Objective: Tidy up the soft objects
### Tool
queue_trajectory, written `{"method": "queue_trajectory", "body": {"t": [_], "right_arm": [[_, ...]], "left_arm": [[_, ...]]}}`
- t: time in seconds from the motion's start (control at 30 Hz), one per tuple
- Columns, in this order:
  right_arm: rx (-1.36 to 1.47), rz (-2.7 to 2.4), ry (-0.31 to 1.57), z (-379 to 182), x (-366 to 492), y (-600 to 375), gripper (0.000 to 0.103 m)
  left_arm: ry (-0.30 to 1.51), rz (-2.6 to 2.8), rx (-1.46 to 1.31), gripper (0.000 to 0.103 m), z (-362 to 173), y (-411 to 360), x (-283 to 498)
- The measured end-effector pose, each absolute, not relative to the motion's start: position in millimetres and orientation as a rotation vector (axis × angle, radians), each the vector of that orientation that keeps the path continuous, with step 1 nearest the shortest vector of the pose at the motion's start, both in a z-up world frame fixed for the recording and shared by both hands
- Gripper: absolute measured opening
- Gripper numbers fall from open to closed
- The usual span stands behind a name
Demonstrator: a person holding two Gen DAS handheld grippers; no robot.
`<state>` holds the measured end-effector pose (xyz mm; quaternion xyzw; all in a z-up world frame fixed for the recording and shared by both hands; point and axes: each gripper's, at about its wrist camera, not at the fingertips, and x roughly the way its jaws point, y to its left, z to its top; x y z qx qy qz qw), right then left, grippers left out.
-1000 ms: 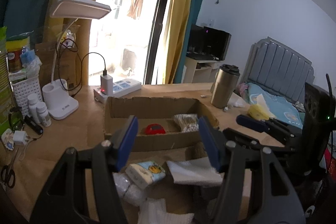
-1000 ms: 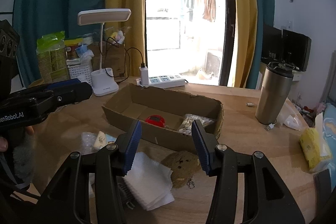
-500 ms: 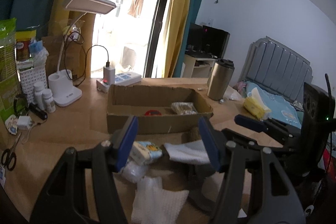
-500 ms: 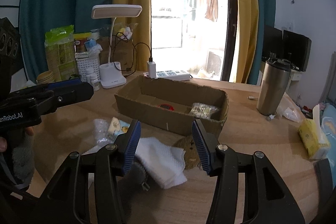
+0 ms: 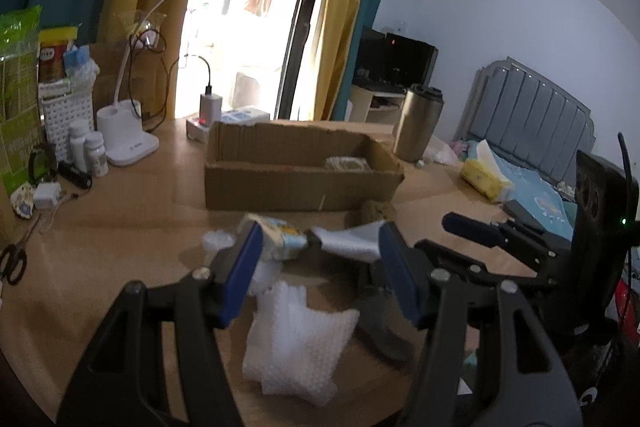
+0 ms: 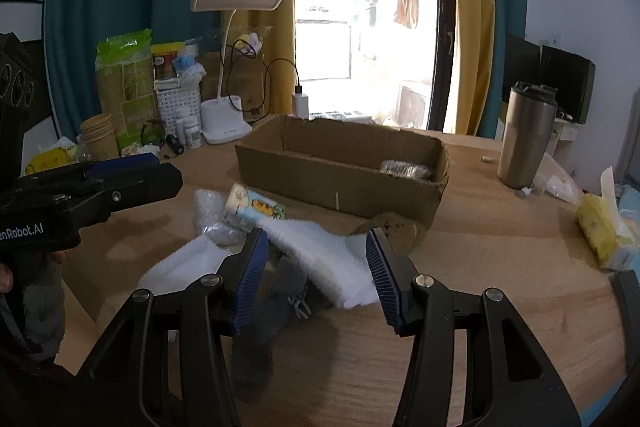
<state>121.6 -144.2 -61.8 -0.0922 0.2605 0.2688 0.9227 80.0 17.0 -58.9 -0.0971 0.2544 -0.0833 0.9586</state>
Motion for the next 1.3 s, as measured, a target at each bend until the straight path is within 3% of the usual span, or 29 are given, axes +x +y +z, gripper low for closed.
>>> {"method": "queue_trajectory", "body": {"t": [1.3], "right_arm": [[-0.218, 0.546, 0.688, -123, 134, -115, 0.054]], "left_arm": [[0.752, -0.148, -0.211, 0.062, -144, 24, 85]]}}
